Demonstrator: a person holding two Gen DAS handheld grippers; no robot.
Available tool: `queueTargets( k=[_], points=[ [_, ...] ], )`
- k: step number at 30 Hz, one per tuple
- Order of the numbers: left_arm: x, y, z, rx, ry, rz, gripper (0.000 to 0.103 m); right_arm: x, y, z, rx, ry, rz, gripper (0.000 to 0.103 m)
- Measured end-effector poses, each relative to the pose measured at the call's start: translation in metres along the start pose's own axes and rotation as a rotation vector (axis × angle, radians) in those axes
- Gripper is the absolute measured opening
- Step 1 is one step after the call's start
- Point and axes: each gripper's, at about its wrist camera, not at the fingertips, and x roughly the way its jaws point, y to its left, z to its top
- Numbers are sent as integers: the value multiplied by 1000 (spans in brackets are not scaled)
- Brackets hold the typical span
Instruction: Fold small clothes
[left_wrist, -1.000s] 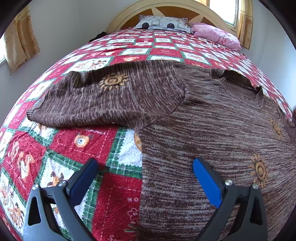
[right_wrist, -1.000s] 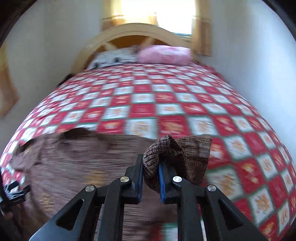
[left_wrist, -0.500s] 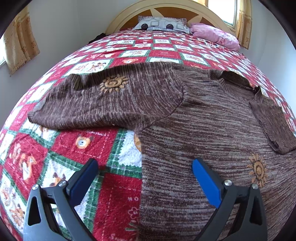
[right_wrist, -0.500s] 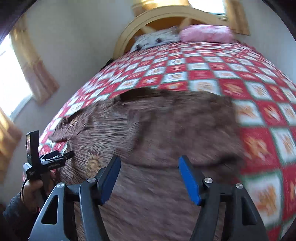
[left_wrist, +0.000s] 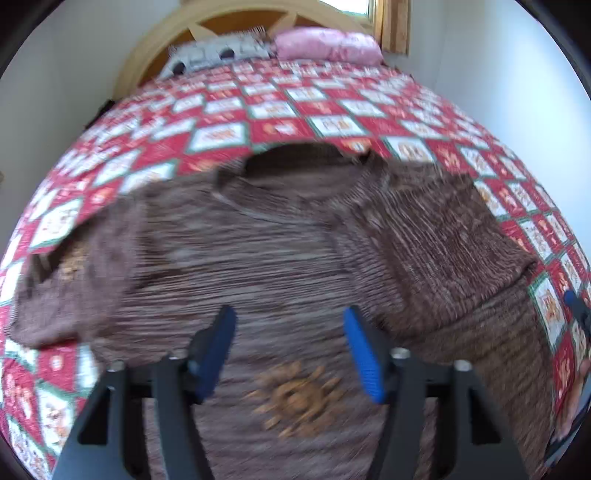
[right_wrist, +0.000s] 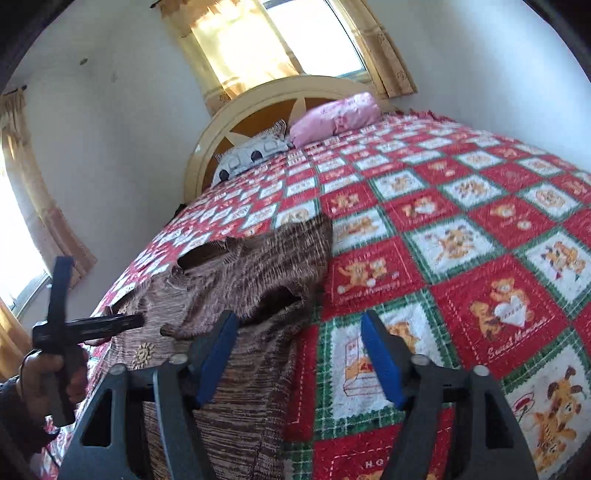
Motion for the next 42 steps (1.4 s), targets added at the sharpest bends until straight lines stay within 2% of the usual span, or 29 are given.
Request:
queueTargets(
  k=[1, 4, 6, 7, 8, 9, 11, 13, 19, 21, 23, 25, 26, 27, 29, 30, 31, 34, 38, 42],
  points=[
    [8, -6, 3, -5, 15, -4, 48, 2, -2, -1, 6, 4, -2, 72],
    [27, -17, 8, -58, 60, -37, 43, 2, -7, -2, 17, 2, -6, 72],
    [24, -26, 8, -64, 41, -40, 41, 1, -9, -3, 21, 3, -3, 72],
    [25, -30, 9, -54, 44, -55, 28, 3, -10, -3, 24, 10, -7, 72],
    [24, -34, 9, -34, 47, -63, 22, 5, -11, -3, 25, 15, -13, 72],
    [23, -39, 8, -4, 44, -65, 4, 6, -12, -4, 27, 22, -20, 72],
    [20, -45, 6, 46, 33, -79, 2, 9, -13, -4, 28, 34, -28, 72],
    [15, -46, 5, 86, 14, -44, 1, 10, -14, -4, 28, 36, -32, 72],
    [-3, -17, 14, 36, -38, -59, 1, 10, -13, -5, 22, 39, -45, 72],
    [0, -13, 17, 12, -40, -63, 2, 11, -13, -5, 17, 43, -53, 72],
    [8, -11, 17, -40, 11, -95, 15, 12, -12, -6, 15, 45, -55, 72],
    [19, -15, 16, -68, 75, -109, 62, 12, -12, -6, 16, 46, -57, 72],
    [19, -19, 14, -72, 69, -113, 67, 12, -11, -6, 17, 46, -57, 72],
    [17, -23, 12, -64, 45, -123, 67, 12, -11, -6, 16, 47, -57, 72],
    [15, -37, 7, -8, 30, -134, 61, 13, -11, -6, 18, 51, -57, 73],
    [16, -46, 6, 28, 36, -140, 34, 15, -12, -6, 19, 57, -59, 72],
    [19, -54, 4, 64, 50, -151, 13, 16, -12, -6, 20, 64, -62, 73],
    [16, -69, 1, 140, 16, -90, 9, 18, -13, -7, 25, 77, -64, 73],
    [4, -57, 9, 109, -1, -90, 9, 18, -13, -7, 27, 75, -66, 73],
    [2, -45, 11, 117, -16, -34, 9, 19, -13, -7, 20, 83, -71, 73]
  ],
)
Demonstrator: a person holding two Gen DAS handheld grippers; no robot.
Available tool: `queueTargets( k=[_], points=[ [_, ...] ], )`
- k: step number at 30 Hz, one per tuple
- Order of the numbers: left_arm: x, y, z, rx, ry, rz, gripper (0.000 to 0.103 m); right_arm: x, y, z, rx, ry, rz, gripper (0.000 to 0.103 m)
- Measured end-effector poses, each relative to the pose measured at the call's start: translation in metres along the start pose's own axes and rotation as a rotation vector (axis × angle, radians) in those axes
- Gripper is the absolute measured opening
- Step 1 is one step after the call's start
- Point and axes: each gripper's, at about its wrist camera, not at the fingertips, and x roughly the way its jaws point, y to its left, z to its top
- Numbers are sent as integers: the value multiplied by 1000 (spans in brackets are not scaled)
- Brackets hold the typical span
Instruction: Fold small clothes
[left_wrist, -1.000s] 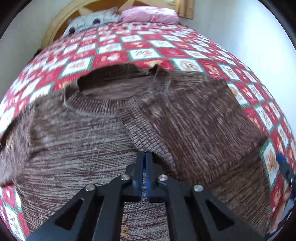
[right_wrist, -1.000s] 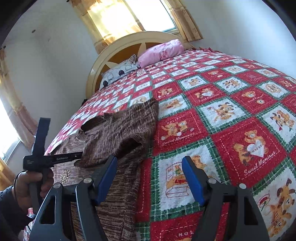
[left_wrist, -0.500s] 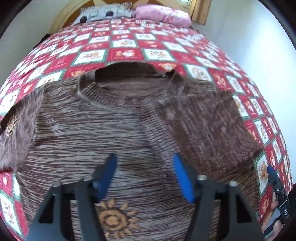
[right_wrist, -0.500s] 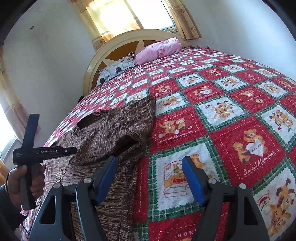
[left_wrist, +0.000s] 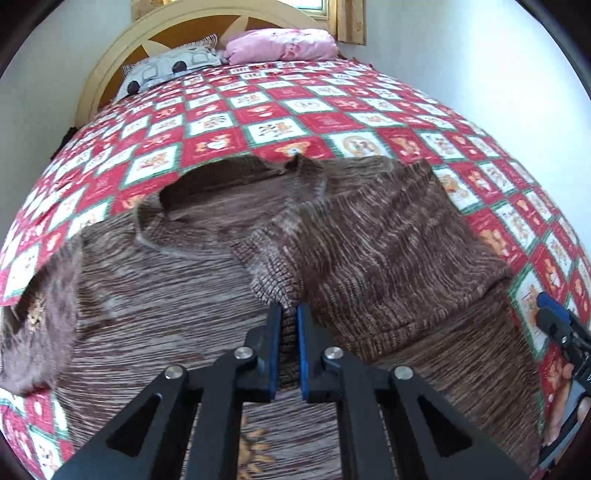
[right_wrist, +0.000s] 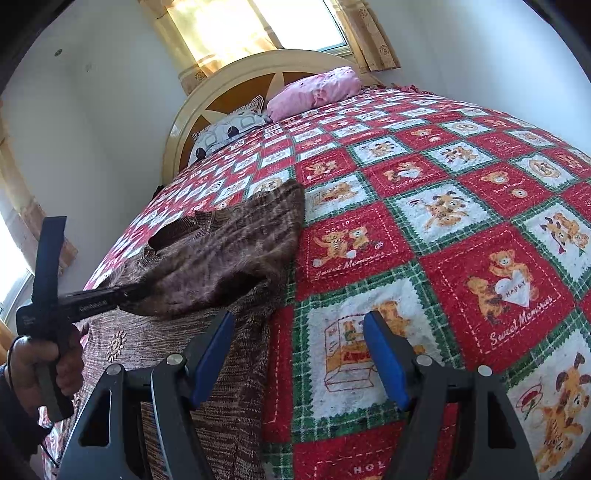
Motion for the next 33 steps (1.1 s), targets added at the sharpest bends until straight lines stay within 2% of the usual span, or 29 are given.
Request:
queueTargets(
  k=[2, 4, 5, 10, 12, 13, 17, 20, 25, 30, 33],
  points=[
    [7, 0, -3, 10, 15, 26, 9, 1, 0, 0, 2, 6, -2, 73],
    [12, -2, -7, 19, 18, 39, 18, 3, 0, 0, 4, 14, -5, 73],
    [16, -3, -9, 23, 24, 52, 19, 5, 0, 1, 4, 21, -6, 73],
    [9, -11, -20, 86, -23, 150, 51, 7, 0, 1, 1, 28, -8, 73],
    [3, -10, -30, 127, -43, 190, 58, 8, 0, 1, 0, 30, -8, 74],
    [-1, -7, -36, 136, -56, 185, 63, 8, 1, 1, -1, 29, -7, 74],
    [-18, 12, -68, 132, -48, 197, 66, 7, 2, 0, -5, 31, -10, 75],
    [-37, 32, -97, 101, -68, 159, 71, 7, 4, 0, -17, 30, -14, 75],
    [-67, 64, -143, 21, -60, 98, 71, -6, 13, 0, -60, 17, 1, 75],
    [-89, 75, -182, -12, -65, 46, 74, -25, 32, -13, -118, 27, -3, 75],
    [-104, 73, -205, 13, -65, 15, 76, -37, 50, -26, -134, 44, 32, 75]
  ],
)
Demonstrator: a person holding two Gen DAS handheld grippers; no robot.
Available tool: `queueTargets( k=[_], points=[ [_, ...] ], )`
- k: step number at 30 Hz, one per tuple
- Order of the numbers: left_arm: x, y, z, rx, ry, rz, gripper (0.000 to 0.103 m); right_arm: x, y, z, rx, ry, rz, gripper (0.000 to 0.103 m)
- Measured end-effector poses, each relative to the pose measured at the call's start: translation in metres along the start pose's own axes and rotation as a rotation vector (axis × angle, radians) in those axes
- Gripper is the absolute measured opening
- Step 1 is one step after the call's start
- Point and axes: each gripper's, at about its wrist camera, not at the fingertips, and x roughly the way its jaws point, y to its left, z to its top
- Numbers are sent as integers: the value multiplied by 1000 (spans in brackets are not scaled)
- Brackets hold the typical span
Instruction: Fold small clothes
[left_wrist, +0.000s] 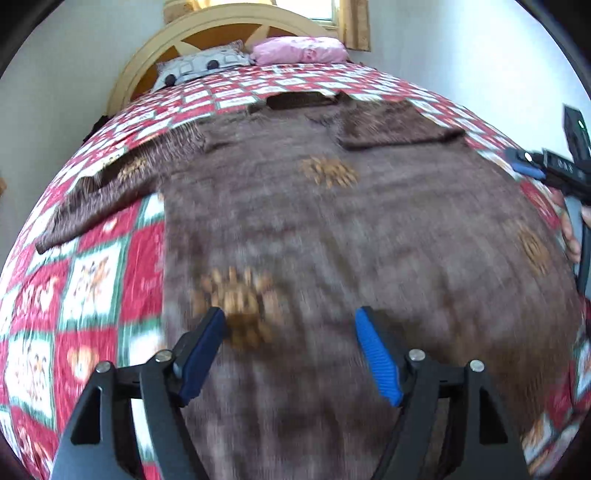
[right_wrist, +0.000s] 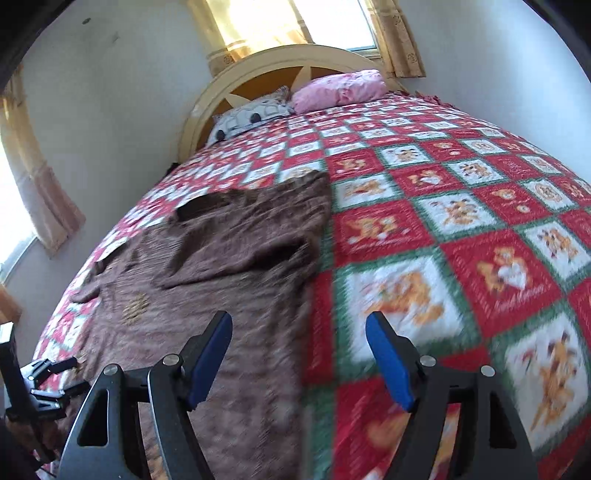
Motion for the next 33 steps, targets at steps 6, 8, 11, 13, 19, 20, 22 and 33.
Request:
queueTargets(
  k=[6, 8, 11, 13, 19, 20, 22, 33],
  points=[
    [-29, 25, -1, 117, -90, 140, 78, -20, 76, 2, -113, -26, 75, 75],
    [-31, 50, 12, 95, -117, 203, 86, -16, 105, 4, -159, -14, 118, 75],
    [-23, 97, 29, -3, -135, 291, 87, 2, 140, -2, -230, 8, 156, 75],
    [-15, 129, 37, -91, -123, 344, 87, 20, 158, -9, -279, 39, 150, 75],
    [17, 226, 46, -399, -67, 429, 86, 55, 167, -32, -327, 114, 132, 75],
    [23, 239, 46, -433, -64, 446, 85, 60, 165, -35, -322, 126, 129, 75],
    [29, 256, 46, -474, -54, 466, 85, 67, 157, -36, -286, 162, 138, 75],
    [77, 313, 54, -694, 12, 435, 69, 71, 151, -39, -253, 164, 148, 78]
  ],
)
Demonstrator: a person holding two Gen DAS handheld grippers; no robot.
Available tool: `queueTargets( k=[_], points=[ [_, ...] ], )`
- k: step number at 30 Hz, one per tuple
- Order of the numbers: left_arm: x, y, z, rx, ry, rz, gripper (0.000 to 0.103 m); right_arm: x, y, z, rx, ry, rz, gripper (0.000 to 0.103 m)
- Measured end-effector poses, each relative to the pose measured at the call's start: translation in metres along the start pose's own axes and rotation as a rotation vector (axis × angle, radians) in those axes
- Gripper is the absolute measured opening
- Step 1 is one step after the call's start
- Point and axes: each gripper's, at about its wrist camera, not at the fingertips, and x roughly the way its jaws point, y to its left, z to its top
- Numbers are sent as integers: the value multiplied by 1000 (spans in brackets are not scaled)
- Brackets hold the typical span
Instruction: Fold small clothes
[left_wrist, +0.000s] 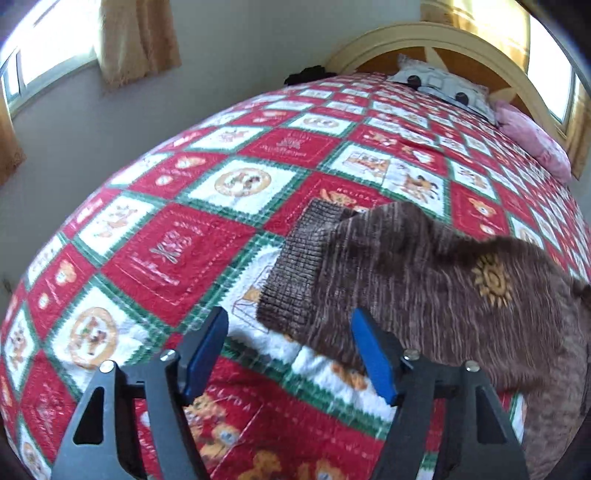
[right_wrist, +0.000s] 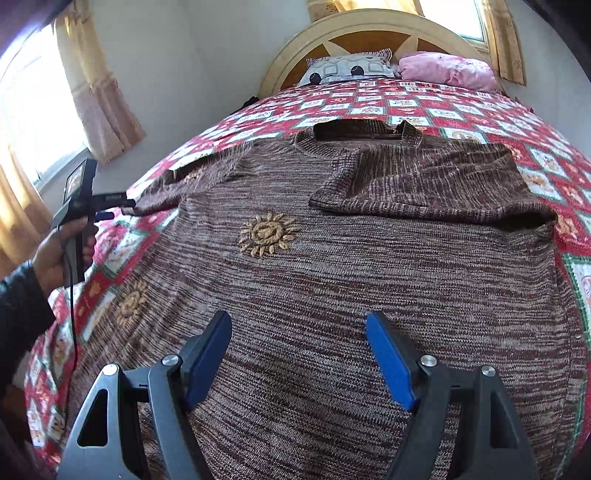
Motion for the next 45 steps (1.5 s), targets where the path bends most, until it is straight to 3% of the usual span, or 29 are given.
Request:
queueTargets(
  k=[2, 3, 4, 5, 6, 10, 16, 25, 33, 36, 39, 43, 45],
  points=[
    [5, 0, 3, -11, -5, 9, 69, -1, 0, -1, -3, 3, 0, 79],
    [5, -2, 3, -7, -15, 13, 60, -1, 0, -1, -3, 3, 1, 79],
    [6, -5, 4, 8, -17, 3, 38, -1, 0, 0, -2, 4, 1, 79],
    [5, -9, 5, 33, -19, -22, 29, 0, 0, 0, -2, 4, 2, 79],
    [4, -13, 6, 49, -13, -41, 14, 0, 0, 0, -2, 4, 2, 79],
    [-12, -24, 10, 71, -40, -84, 13, 0, 0, 0, -1, 4, 3, 79],
    [-65, -56, 25, 96, -126, -205, 13, 0, -1, 0, 0, 4, 3, 79],
    [-132, -155, 28, 197, -180, -408, 13, 2, 0, 0, 0, 2, 4, 80],
    [-146, -254, -14, 333, -151, -531, 14, 2, -5, 1, 21, -4, 29, 80],
    [-135, -287, -40, 405, -97, -561, 19, 2, -5, 1, 29, -6, 37, 80],
    [-133, -297, -63, 478, -52, -598, 36, 3, -7, 1, 33, -5, 42, 80],
    [-146, -267, -69, 462, -125, -627, 75, 2, -9, 2, 39, -7, 50, 80],
    [-143, -240, -66, 423, -201, -545, 81, 2, -10, 2, 42, -8, 55, 80]
  ],
)
